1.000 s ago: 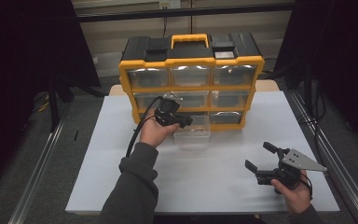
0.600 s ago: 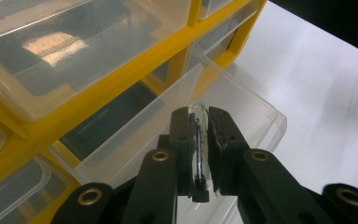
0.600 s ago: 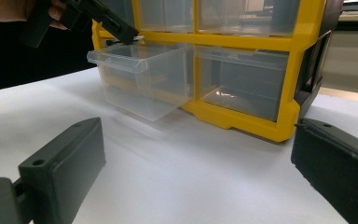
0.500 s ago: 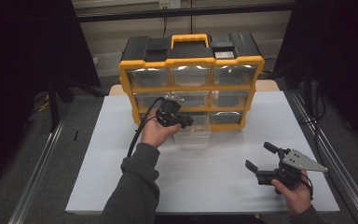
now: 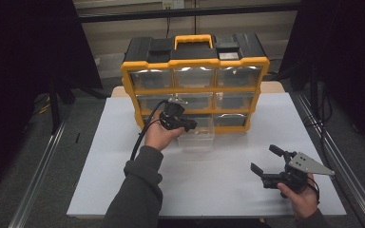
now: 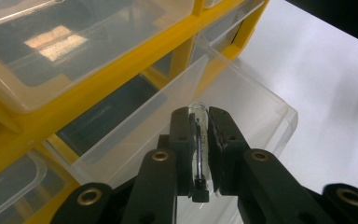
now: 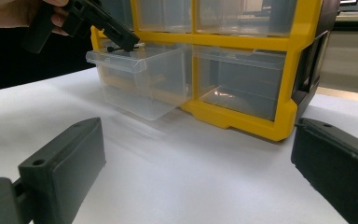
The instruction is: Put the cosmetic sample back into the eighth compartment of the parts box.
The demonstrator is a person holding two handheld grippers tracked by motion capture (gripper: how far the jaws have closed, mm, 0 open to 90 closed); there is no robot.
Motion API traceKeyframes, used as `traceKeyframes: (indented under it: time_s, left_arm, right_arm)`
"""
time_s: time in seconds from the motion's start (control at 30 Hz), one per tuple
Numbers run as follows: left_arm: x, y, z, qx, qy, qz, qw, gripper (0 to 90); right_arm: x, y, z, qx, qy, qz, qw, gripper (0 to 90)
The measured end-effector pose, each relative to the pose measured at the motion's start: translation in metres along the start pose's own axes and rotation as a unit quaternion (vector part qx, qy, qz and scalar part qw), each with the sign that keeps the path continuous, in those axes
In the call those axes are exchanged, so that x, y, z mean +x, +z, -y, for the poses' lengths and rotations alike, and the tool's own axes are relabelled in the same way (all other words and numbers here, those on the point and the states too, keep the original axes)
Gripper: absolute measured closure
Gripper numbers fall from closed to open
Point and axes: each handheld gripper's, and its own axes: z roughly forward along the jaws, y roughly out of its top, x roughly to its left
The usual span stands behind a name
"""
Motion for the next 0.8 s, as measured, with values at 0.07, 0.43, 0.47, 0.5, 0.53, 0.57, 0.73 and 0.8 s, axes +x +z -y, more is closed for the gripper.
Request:
traceKeyframes:
  time_s: [0.07,0.43,0.47,0.5,0.53,0.57,0.73,0.8]
  left_arm:
    - [0.0001,0.0003,0.0004,0.002,-0.001,-0.001,1.0000,80.6]
    - [0.0011,0.0027,0.0024,0.001,0.000,-0.003,1.0000,80.4]
    - [0.0013,0.0018,0.0023,0.000,-0.004,-0.002,1.0000,80.2]
    - [0.0013,0.0018,0.0023,0.000,-0.004,-0.002,1.0000,78.8]
    - [0.0014,0.0014,0.0022,-0.001,-0.004,-0.003,1.0000,74.7]
    - [0.0013,0.0010,0.0023,-0.002,-0.006,-0.005,1.0000,72.1]
    - [0.0028,-0.0020,0.0026,-0.014,-0.019,0.000,0.9997,63.2]
    - [0.0031,-0.0043,0.0028,-0.017,-0.020,0.000,0.9996,61.1]
  right_arm:
    - [-0.0001,0.0001,0.0000,0.000,-0.001,0.000,1.0000,1.8]
    - [-0.0004,-0.0003,0.0001,-0.001,0.000,0.001,1.0000,1.8]
    - [-0.0005,-0.0004,0.0001,0.000,-0.001,0.001,1.0000,1.8]
    - [-0.0005,-0.0004,0.0001,0.000,-0.001,0.001,1.0000,1.8]
    - [-0.0005,-0.0006,0.0002,0.000,0.000,0.001,1.0000,1.8]
    - [-0.0005,-0.0006,0.0002,0.000,0.000,0.001,1.0000,1.8]
    - [-0.0004,-0.0008,0.0003,-0.002,-0.001,0.003,1.0000,1.8]
    - [-0.0002,-0.0013,0.0004,0.000,0.003,0.004,1.0000,1.8]
